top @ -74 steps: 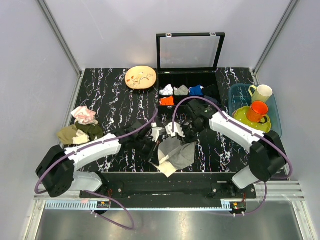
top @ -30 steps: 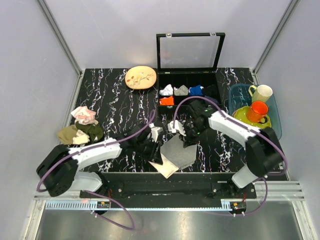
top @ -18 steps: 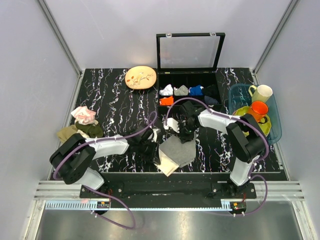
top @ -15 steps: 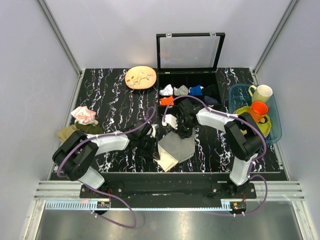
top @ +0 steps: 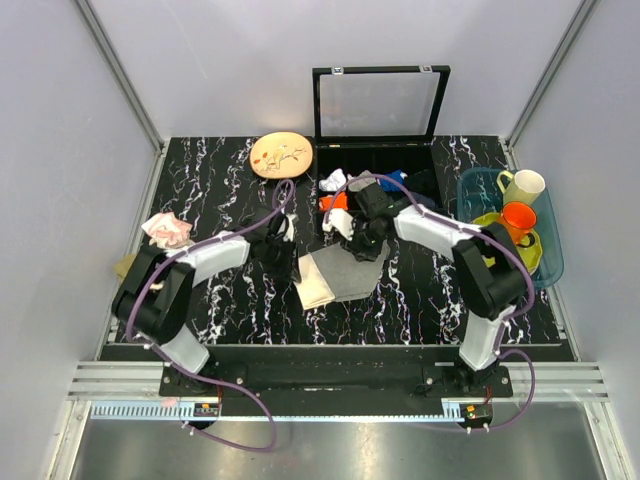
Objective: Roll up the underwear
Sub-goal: Move the underwear to the center of the board, then fold the underwear at the center of the board.
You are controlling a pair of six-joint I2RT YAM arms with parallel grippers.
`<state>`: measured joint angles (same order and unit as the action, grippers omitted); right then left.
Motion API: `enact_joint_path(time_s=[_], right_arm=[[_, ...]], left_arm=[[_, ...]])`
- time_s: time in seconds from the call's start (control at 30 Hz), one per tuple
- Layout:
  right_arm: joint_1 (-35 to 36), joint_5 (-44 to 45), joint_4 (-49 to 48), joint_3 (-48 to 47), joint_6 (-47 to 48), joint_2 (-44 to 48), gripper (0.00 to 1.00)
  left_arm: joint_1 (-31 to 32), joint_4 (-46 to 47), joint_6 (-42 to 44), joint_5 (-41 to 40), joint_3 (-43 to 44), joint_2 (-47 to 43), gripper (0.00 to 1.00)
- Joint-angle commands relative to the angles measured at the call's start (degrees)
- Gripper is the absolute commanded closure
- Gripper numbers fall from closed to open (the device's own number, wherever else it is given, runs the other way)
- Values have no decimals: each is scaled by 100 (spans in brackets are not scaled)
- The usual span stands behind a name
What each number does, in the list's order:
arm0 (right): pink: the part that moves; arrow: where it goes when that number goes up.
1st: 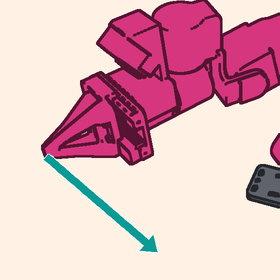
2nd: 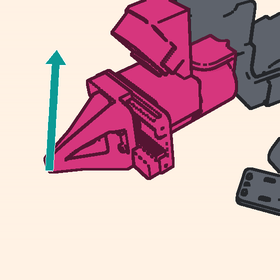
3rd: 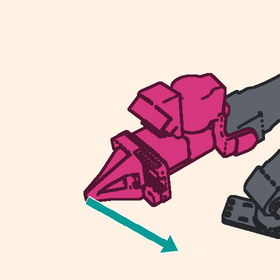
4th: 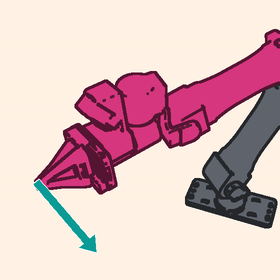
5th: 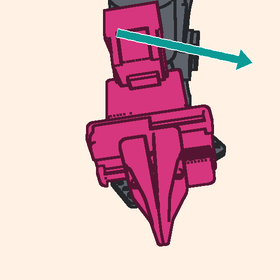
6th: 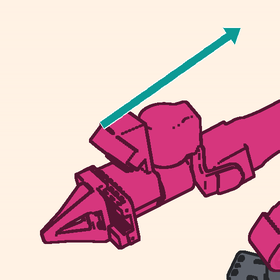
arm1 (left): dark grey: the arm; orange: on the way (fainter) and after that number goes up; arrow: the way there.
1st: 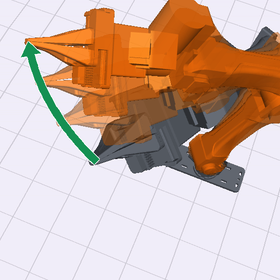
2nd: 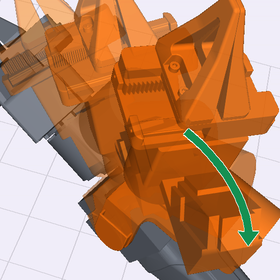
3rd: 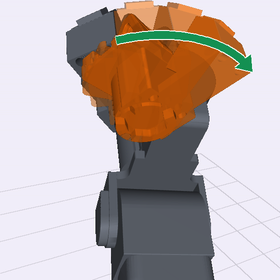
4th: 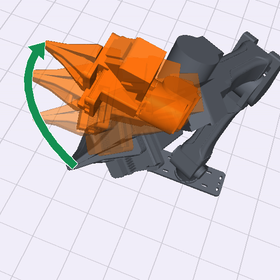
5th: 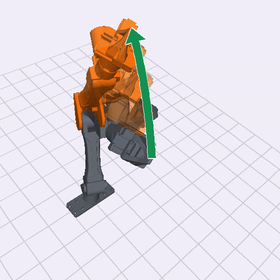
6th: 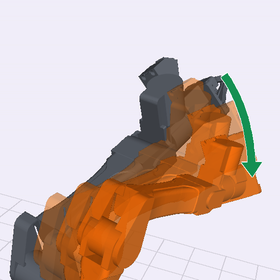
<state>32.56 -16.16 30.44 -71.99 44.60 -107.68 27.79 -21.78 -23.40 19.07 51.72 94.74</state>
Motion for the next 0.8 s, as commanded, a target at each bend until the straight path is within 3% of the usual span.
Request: enact_joint_path(time_s=[0.0, 0.17, 0.27, 0.43, 0.5, 0.57, 0.77], right_arm=[[-109, -1431, 647, 96, 820, 1212, 59], [-109, -2346, 1149, 1115, 3157, 1793, 38], [-109, -2322, 1114, 1398, 3959, 1690, 37], [-65, -2199, 869, 1266, 4118, 1285, 39], [31, -2067, 798, 1257, 4144, 1127, 39], [84, -1909, 727, 1292, 4180, 1021, 41], [242, -1627, 753, 1521, 4285, 977, 43]], left_arm=[[7, -336, 625, -605, 75, -1368, 67], [77, 268, 1327, -1081, -485, -3455, 57], [113, 1145, 1723, -1011, -1179, -4347, 2], [121, 1923, 1873, -1082, -1972, -5395, 1], [121, 1853, 2286, -520, -2000, -5370, 1], [182, 1757, 2687, 93, -1991, -5229, 8], [1096, 1677, 3455, -228, -2114, -5001, 10]])
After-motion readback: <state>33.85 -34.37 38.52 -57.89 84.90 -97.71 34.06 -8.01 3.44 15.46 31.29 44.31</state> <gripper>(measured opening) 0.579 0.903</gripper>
